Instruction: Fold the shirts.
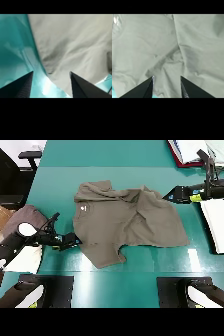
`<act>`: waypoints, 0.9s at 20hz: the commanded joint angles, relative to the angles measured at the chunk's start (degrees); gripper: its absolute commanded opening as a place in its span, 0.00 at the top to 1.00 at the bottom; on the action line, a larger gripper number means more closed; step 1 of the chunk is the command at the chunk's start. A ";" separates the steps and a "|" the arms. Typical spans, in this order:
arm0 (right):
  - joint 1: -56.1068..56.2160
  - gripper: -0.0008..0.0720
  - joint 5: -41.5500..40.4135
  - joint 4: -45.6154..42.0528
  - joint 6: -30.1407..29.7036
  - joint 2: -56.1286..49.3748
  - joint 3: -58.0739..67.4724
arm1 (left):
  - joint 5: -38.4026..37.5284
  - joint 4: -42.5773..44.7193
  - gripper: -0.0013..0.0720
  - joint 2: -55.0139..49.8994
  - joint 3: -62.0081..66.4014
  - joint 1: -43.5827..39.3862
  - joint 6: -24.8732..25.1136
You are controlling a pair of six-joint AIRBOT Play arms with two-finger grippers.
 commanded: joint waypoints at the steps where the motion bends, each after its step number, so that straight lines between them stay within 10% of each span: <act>1: 0.00 0.47 -0.70 2.40 0.02 0.39 -0.35 | 3.61 -5.16 0.25 0.42 -3.26 -0.42 3.13; 8: 0.00 0.47 -1.97 3.85 0.04 0.42 -0.33 | 13.33 -5.35 0.25 0.39 -3.23 -12.02 0.11; 9: -0.02 0.47 -1.62 3.85 0.04 0.42 -0.33 | 13.33 -5.31 0.37 0.39 -3.23 -12.00 0.13; 11: -0.04 0.47 -0.22 3.34 0.04 0.42 -0.33 | 13.09 -3.74 0.95 0.39 -2.27 -11.82 0.20; 18: -12.79 0.47 8.74 -6.19 0.04 5.42 -13.49 | 2.47 28.68 0.95 0.39 15.61 -11.82 -11.47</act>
